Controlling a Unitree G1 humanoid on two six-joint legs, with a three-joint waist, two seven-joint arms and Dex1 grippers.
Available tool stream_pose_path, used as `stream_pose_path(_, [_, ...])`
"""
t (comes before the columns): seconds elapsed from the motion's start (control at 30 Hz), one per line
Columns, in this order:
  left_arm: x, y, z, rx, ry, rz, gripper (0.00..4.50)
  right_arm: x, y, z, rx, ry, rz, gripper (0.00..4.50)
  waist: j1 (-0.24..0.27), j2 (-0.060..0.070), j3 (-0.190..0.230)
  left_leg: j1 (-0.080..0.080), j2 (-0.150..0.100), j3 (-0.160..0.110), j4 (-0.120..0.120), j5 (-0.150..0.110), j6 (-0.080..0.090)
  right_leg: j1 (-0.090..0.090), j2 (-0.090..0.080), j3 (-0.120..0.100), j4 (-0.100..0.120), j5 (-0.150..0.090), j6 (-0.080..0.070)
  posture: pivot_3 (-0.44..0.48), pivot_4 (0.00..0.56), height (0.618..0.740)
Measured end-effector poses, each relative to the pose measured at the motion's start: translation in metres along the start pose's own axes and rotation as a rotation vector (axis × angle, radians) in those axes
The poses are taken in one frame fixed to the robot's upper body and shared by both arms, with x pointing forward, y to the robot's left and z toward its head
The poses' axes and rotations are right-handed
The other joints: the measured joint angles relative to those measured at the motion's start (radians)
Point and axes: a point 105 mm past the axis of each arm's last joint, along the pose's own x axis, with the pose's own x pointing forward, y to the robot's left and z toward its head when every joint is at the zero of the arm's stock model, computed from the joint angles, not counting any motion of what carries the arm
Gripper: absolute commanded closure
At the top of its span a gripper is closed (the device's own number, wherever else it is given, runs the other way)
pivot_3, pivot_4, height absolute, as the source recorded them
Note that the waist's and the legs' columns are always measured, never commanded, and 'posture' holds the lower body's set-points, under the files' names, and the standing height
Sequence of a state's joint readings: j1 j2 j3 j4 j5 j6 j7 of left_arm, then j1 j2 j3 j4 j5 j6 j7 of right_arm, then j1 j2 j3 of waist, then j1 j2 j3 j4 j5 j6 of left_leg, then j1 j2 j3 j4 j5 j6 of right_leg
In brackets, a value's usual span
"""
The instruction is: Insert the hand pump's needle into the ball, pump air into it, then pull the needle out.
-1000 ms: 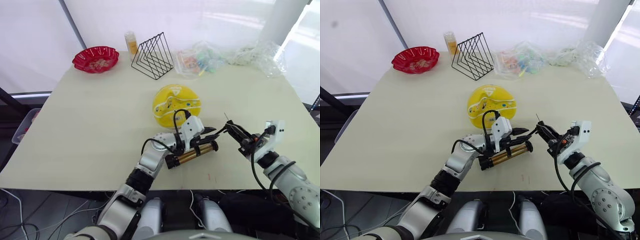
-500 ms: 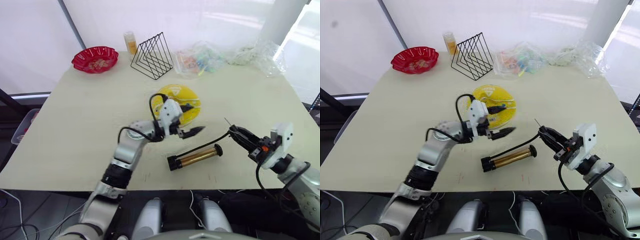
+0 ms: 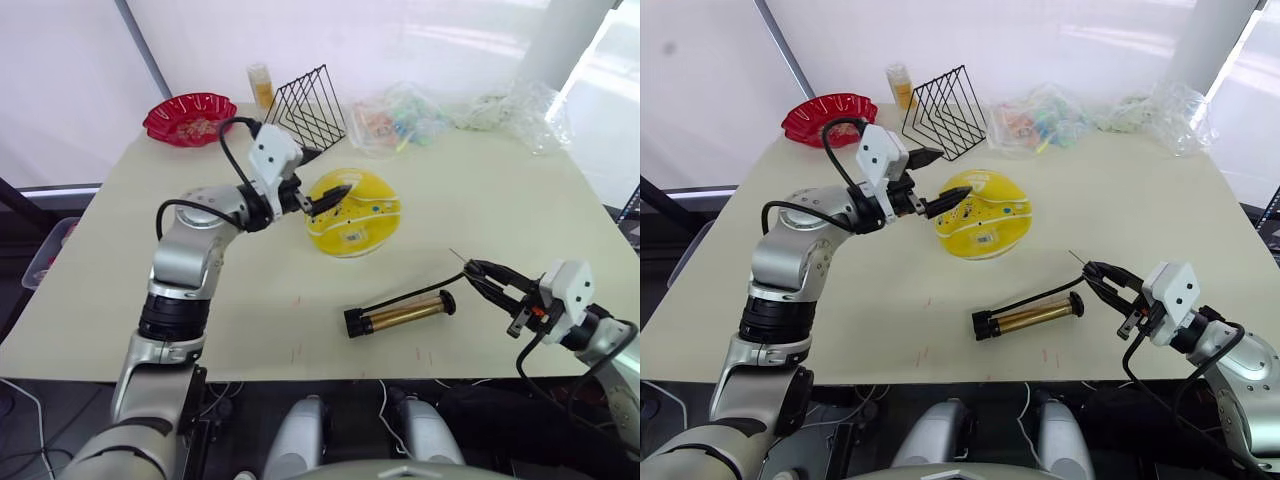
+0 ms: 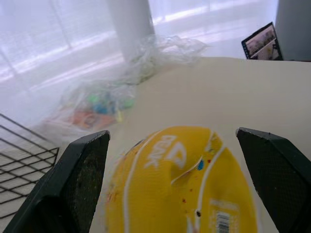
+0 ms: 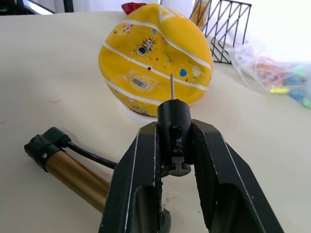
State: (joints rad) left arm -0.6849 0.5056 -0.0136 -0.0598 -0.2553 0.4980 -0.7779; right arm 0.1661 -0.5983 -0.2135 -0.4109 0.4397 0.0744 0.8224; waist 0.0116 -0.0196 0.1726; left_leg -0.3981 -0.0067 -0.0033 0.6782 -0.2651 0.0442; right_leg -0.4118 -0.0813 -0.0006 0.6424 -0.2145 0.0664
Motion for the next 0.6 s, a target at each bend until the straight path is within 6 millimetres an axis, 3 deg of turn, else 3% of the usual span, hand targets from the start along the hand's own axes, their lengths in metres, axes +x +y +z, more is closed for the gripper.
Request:
stream_pose_path(0.17, [-0.005, 0.017, -0.014, -0.030, 0.093, 0.054, 0.08, 0.002, -0.001, 0.001, -0.013, -0.009, 0.003, 4.10, 0.001, 0.000, 0.000, 0.000, -0.001, 0.000, 0.000, 0.000, 0.000, 0.000, 0.000, 0.000, 0.000, 0.000, 0.000, 0.000, 0.150, 0.737])
stream_pose_path(0.3, [-0.001, 0.014, -0.034, -0.081, 0.180, 0.024, 0.08, 0.003, -0.002, 0.000, -0.014, -0.009, 0.004, 4.10, 0.002, 0.000, 0.000, 0.000, -0.001, 0.000, 0.000, 0.000, 0.000, 0.000, 0.000, 0.000, 0.000, 0.000, 0.000, 0.000, 0.150, 0.737])
stream_pose_path(0.6, [0.018, 0.014, -0.043, -0.088, 0.242, -0.037, 0.08, 0.007, -0.001, 0.001, -0.019, -0.014, 0.005, 4.10, -0.001, -0.001, 0.000, -0.001, -0.002, 0.001, 0.001, 0.000, 0.000, 0.000, 0.000, 0.001, 0.000, 0.000, 0.000, 0.000, 0.150, 0.737])
